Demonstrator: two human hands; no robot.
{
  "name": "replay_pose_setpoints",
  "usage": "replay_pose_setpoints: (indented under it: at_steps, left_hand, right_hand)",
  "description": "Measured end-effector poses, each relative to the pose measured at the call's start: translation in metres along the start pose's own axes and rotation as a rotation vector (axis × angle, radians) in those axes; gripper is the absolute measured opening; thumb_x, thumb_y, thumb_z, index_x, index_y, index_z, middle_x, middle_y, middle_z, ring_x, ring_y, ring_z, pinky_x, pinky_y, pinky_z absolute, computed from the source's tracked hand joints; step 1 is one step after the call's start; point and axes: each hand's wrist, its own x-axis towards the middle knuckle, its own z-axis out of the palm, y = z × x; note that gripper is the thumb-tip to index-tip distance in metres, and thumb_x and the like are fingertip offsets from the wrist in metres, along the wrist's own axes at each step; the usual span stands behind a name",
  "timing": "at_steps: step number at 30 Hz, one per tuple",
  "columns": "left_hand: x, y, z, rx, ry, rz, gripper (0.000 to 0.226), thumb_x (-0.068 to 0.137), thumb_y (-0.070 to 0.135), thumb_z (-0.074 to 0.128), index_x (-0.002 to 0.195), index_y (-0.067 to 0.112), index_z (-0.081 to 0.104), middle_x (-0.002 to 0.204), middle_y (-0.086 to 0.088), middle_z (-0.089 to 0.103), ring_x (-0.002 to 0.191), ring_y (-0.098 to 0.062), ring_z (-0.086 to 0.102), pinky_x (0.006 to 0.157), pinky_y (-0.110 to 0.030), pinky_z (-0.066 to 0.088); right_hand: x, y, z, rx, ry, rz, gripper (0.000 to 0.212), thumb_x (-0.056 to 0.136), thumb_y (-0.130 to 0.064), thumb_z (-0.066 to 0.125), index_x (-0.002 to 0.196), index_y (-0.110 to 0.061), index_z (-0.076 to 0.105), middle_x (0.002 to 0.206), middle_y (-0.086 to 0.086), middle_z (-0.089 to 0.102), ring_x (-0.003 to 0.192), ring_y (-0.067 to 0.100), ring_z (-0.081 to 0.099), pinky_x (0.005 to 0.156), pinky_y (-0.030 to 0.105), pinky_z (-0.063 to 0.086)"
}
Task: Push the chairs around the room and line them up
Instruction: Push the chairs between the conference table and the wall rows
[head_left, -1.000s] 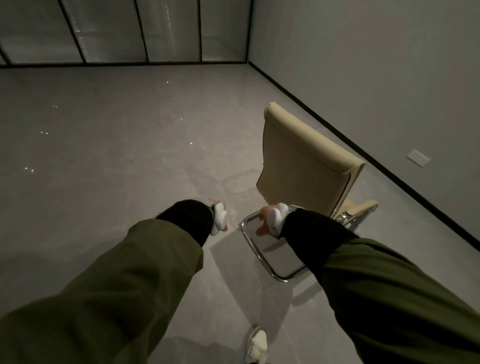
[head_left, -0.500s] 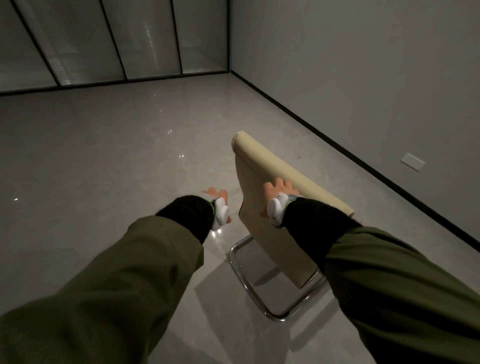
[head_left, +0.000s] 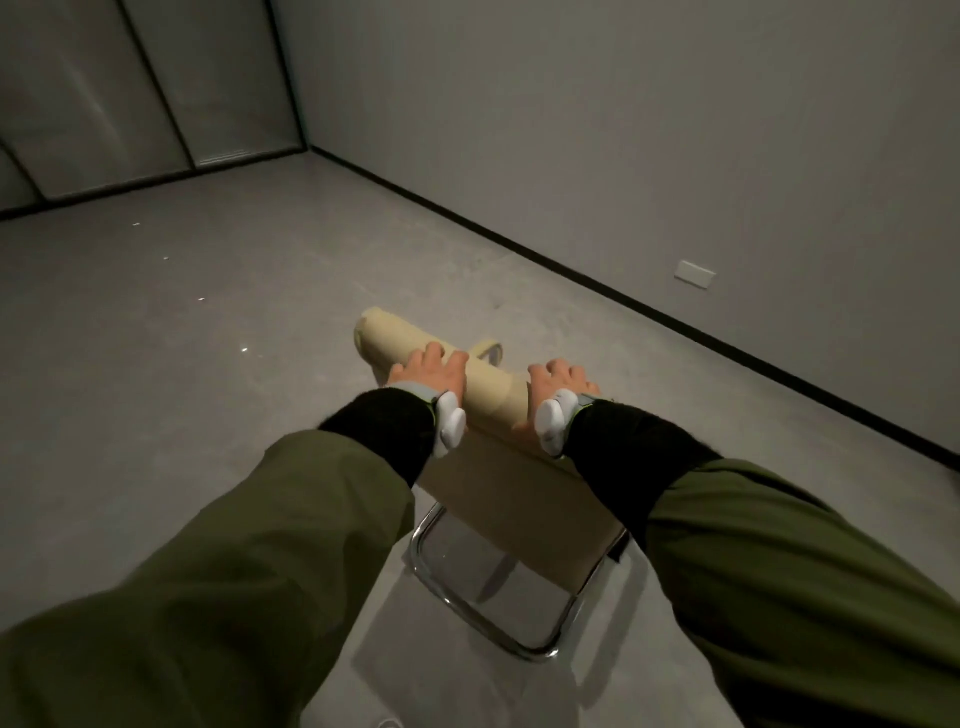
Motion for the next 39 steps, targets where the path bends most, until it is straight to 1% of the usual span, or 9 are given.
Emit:
replay_pose_setpoints:
  at_steps: [4,8,13,16,19,22,26,31,39]
  left_hand:
    - [0.032,-0.006,0.002,0.084,-0.032,0.123,0.097,0.069,0.033,0.079,0.148,0.025,0.024,0.140,-0.011,0.034,0.128,-0.037,0.038,0.098,-0.048,0.036]
    - [0.056,-0.013,0.012,0.170,-0.067,0.240,0.080,0.066,0.040,0.074,0.135,0.024,0.037,0.135,-0.012,0.040,0.128,-0.035,0.037,0.106,-0.053,0.029]
    - [0.080,-0.017,0.018,0.199,-0.092,0.359,0.072,0.063,0.055,0.073,0.120,0.025,0.042,0.121,-0.012,0.050,0.115,-0.036,0.047,0.102,-0.052,0.033]
    - [0.084,-0.021,0.021,0.233,-0.038,0.395,0.070,0.063,0.061,0.069,0.117,0.025,0.042,0.117,-0.011,0.051,0.110,-0.035,0.048,0.097,-0.050,0.037]
    - [0.082,-0.022,0.021,0.237,-0.042,0.402,0.074,0.060,0.065,0.070,0.116,0.026,0.043,0.116,-0.010,0.050,0.110,-0.035,0.048,0.095,-0.048,0.037]
    - [0.079,-0.023,0.021,0.224,-0.051,0.393,0.073,0.059,0.064,0.072,0.114,0.027,0.042,0.115,-0.009,0.050,0.109,-0.034,0.047,0.095,-0.048,0.037]
    - [0.068,-0.024,0.023,0.225,-0.045,0.363,0.066,0.063,0.060,0.072,0.110,0.027,0.041,0.115,-0.008,0.048,0.110,-0.033,0.044,0.097,-0.049,0.035]
    - [0.056,-0.021,0.022,0.241,-0.032,0.308,0.062,0.065,0.058,0.073,0.108,0.028,0.038,0.117,-0.008,0.047,0.112,-0.032,0.044,0.099,-0.048,0.036]
    - [0.023,-0.011,0.028,0.243,-0.038,0.145,0.076,0.062,0.056,0.078,0.123,0.031,0.041,0.118,-0.005,0.048,0.110,-0.030,0.046,0.100,-0.047,0.038]
  right_hand:
    - [0.010,-0.003,0.013,0.005,-0.106,0.067,0.094,0.068,-0.062,0.078,0.140,-0.023,0.034,0.137,0.009,0.039,0.125,0.034,0.042,0.098,0.042,0.043]
    - [0.011,-0.008,0.017,-0.011,-0.044,0.102,0.087,0.058,-0.063,0.084,0.124,-0.023,0.043,0.118,0.007,0.052,0.108,0.033,0.056,0.080,0.039,0.047]
    - [0.018,-0.007,0.017,0.026,-0.069,0.139,0.064,0.066,-0.049,0.079,0.110,-0.019,0.045,0.094,0.001,0.054,0.093,0.034,0.064,0.062,0.036,0.048]
    - [0.020,-0.008,0.016,0.142,-0.141,0.145,0.057,0.082,-0.035,0.072,0.126,-0.014,0.042,0.082,-0.014,0.051,0.107,0.029,0.062,0.078,0.038,0.052]
    - [0.019,-0.012,0.017,0.113,-0.145,0.146,0.061,0.075,-0.038,0.077,0.118,-0.023,0.036,0.072,-0.016,0.050,0.083,0.018,0.059,0.062,0.026,0.046]
    - [0.021,-0.015,0.024,0.123,-0.118,0.172,0.073,0.056,-0.051,0.081,0.099,-0.029,0.027,0.078,-0.011,0.047,0.079,0.024,0.061,0.071,0.033,0.054]
    - [0.011,-0.013,0.024,0.142,-0.076,0.134,0.057,0.068,-0.044,0.077,0.103,-0.022,0.038,0.068,-0.012,0.049,0.065,0.015,0.054,0.056,0.027,0.037]
    - [0.006,-0.016,0.020,0.084,-0.072,0.125,0.068,0.055,-0.057,0.082,0.100,-0.024,0.043,0.091,0.001,0.060,0.079,0.028,0.063,0.064,0.033,0.048]
    - [-0.010,-0.007,0.022,0.053,-0.070,-0.029,0.070,0.053,-0.055,0.086,0.097,-0.022,0.042,0.083,0.001,0.054,0.073,0.028,0.061,0.060,0.033,0.045]
